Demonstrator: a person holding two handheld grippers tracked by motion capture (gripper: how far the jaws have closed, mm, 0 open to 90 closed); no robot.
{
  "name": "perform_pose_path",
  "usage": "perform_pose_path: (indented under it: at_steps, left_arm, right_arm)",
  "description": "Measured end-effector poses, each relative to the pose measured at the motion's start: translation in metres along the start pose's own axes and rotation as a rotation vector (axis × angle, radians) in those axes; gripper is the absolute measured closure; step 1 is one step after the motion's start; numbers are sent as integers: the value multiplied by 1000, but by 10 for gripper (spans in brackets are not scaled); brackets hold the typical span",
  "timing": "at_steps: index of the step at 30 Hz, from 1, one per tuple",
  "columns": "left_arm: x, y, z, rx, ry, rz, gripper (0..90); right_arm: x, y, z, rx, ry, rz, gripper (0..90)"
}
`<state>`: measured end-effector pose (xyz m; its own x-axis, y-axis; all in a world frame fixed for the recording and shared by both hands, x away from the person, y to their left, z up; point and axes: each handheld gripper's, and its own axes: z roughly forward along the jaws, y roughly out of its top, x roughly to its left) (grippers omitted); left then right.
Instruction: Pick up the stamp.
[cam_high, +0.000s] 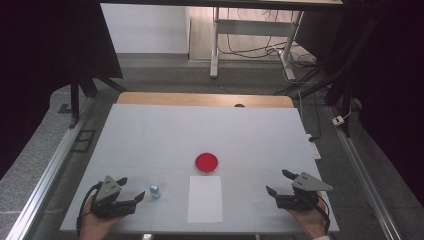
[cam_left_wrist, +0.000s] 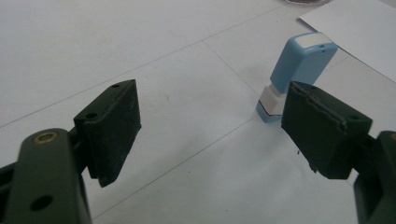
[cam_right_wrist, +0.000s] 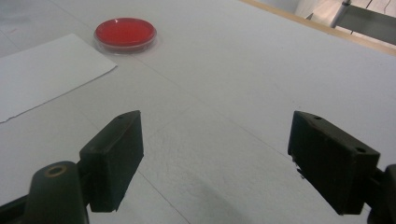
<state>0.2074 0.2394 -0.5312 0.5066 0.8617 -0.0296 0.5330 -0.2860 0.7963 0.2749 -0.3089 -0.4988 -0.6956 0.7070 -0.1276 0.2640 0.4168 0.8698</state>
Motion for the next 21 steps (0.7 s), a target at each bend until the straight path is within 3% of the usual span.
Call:
perform_pose_path:
  at_steps: [21]
  left_arm:
    - [1,-2,-3,-10,-14,-1,222]
  right_arm:
    - [-4,-5,2,2,-3,19,209]
